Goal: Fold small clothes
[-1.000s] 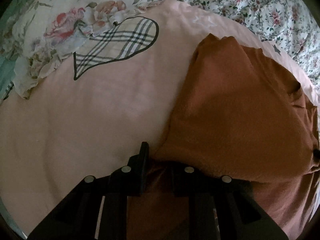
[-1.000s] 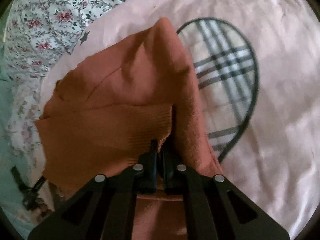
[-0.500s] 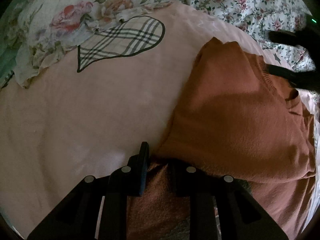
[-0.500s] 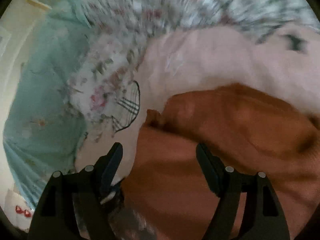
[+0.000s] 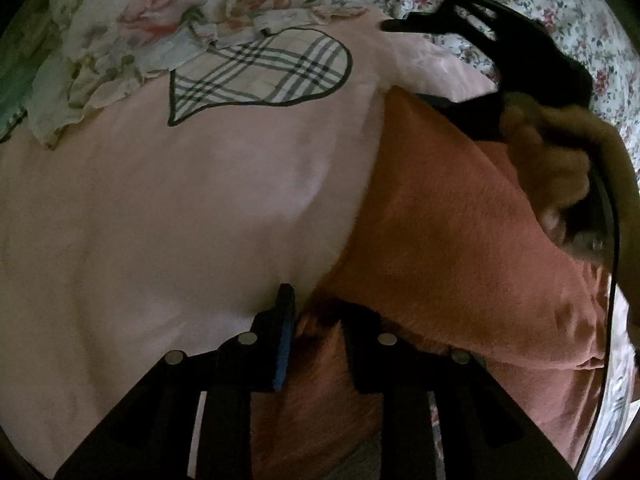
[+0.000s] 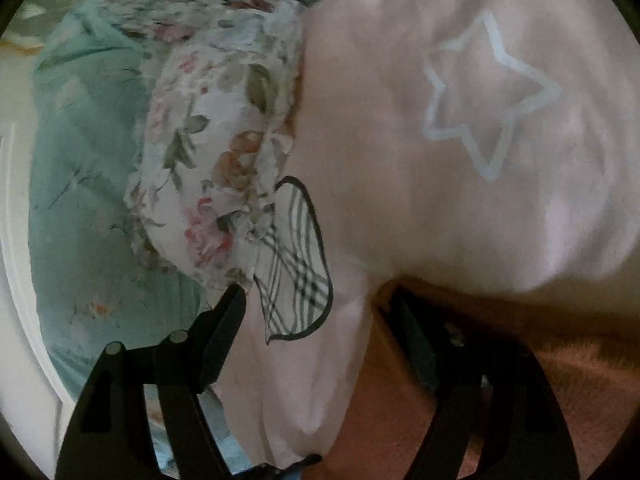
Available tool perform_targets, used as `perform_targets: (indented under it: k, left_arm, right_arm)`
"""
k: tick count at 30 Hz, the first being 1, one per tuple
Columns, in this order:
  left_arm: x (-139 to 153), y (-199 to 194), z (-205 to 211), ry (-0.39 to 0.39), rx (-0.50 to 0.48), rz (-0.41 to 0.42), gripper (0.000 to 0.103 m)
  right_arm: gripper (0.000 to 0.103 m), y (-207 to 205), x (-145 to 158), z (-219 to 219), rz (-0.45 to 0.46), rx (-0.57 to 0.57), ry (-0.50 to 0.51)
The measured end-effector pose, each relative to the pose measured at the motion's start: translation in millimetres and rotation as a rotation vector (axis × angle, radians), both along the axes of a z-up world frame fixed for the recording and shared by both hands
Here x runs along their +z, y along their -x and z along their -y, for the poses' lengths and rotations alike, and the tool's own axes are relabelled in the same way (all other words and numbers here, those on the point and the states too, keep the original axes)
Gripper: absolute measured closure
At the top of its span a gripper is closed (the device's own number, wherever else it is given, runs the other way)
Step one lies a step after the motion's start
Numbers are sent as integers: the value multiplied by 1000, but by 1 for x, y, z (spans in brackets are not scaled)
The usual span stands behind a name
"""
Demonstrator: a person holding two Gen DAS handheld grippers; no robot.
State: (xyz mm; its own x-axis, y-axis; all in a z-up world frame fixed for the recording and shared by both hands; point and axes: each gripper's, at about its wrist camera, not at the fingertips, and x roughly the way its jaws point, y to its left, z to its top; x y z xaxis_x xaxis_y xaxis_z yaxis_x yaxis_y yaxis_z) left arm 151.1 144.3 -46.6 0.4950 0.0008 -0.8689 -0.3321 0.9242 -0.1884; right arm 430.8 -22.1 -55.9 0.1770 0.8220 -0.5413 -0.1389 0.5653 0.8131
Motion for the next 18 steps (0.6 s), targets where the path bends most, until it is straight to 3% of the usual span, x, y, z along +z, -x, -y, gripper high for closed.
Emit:
perform_targets:
  k: [2,6,10,13,18]
  left_arm:
    - [1,6,-1,-3,-6,-5,75]
    - [5,21,-6,-36,-2,-33,76]
    - [11,36,-26,-10,49,-52,81]
    - [22,40,-28,33,49,-25,81]
    - [38,22,10,79,-129,43,79]
  right_arm:
    - [27,12,12,22,58,-63,52]
    - [27,31,31,72,78,-156,77]
    - [27,73,42,126,94,-236,137]
    - [27,128,50,172,107,-315,181]
    - [28,210,38,225,57,-419,274]
